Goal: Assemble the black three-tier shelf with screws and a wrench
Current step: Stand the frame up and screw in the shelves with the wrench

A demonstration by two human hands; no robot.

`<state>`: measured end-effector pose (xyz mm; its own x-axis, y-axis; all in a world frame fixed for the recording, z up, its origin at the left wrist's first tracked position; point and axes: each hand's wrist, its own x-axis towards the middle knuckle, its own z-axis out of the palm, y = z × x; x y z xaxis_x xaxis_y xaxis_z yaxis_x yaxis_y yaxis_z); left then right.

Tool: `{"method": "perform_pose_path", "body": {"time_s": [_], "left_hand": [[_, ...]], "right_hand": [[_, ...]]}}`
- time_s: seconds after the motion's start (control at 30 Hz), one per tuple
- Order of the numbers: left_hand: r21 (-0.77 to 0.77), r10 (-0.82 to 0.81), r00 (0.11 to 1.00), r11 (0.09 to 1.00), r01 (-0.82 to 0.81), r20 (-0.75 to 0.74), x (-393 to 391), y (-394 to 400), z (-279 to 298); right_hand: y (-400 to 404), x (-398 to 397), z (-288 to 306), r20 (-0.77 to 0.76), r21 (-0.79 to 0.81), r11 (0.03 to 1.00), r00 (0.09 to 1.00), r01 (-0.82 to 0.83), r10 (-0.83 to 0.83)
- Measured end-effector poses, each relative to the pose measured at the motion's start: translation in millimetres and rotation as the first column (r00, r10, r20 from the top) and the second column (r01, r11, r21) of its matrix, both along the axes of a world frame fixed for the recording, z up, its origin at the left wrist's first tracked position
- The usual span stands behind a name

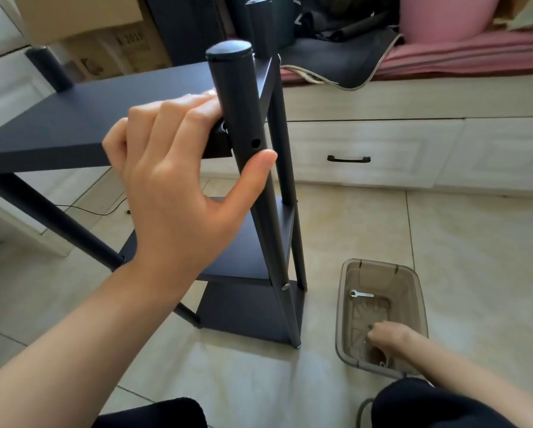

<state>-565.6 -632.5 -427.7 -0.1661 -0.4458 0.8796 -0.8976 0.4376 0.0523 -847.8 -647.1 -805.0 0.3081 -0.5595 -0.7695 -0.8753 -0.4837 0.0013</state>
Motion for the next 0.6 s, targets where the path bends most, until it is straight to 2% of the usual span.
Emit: {"method": "perform_pose_path", "body": {"time_s": [0.17, 0.4, 0.6], "left_hand": [[-0.005, 0.002, 1.000, 1.000, -0.002, 0.003, 0.4, -0.7, 0.0], [-0.001, 0.002, 1.000, 1.000, -0.002, 0.005, 0.8, -1.6, -1.2], [0.008, 0.010, 1.000, 1.000, -0.011, 0.013, -0.4, -2.6, -1.5]], "right_hand": [[-1.9, 2.1, 0.5, 0.031, 0.009, 0.999, 0.998, 0.053, -0.053], [-3.8, 2.4, 1.3, 0.018, 0.007, 1.000, 1.000, 0.001, -0.001], [-11.4, -5.1, 25.0, 0.160, -0.085, 0.991, 0.983, 0.105, -0.090]]}}
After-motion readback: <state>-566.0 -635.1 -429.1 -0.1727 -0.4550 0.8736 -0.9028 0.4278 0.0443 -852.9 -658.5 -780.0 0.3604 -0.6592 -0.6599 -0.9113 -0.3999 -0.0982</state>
